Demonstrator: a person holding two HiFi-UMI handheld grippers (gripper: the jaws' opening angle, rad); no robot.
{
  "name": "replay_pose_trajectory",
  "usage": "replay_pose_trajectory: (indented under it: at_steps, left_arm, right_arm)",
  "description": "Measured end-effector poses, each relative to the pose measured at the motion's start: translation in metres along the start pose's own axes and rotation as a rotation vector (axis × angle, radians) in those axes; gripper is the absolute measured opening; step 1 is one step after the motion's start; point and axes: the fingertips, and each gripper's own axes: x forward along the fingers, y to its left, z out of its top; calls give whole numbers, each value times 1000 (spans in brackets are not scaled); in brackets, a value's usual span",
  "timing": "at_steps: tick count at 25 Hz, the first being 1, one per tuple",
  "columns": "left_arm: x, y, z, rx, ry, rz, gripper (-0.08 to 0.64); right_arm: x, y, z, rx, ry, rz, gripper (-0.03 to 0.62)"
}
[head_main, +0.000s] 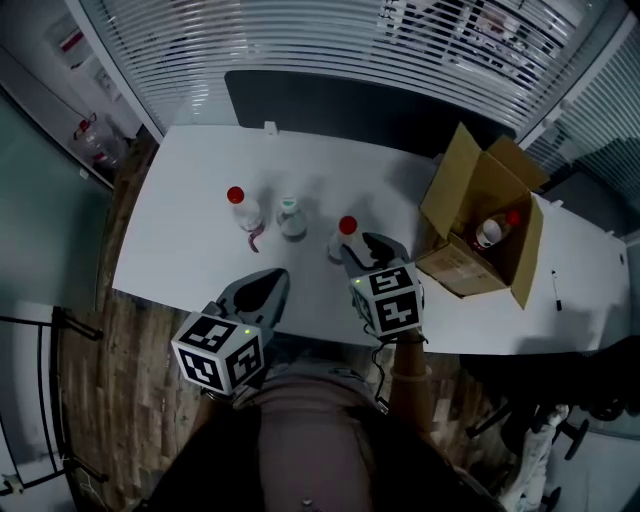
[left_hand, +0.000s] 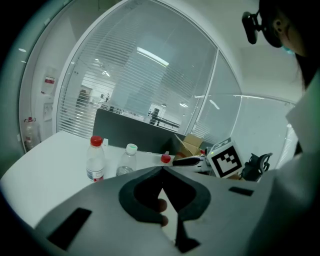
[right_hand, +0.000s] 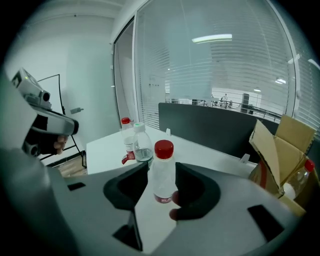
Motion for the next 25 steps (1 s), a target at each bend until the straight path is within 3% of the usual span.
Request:
replay_pose_trajectory:
  at_steps: [15, 25]
  left_arm:
    - [-18, -79, -34, -18, -28, 1, 8]
    - [-23, -118, -50, -5, -34, -1, 8]
  right_arm:
    - [-87, -4, -31, -2, -46, 33, 167]
    - [-144, -10, -54, -35, -77, -3, 71]
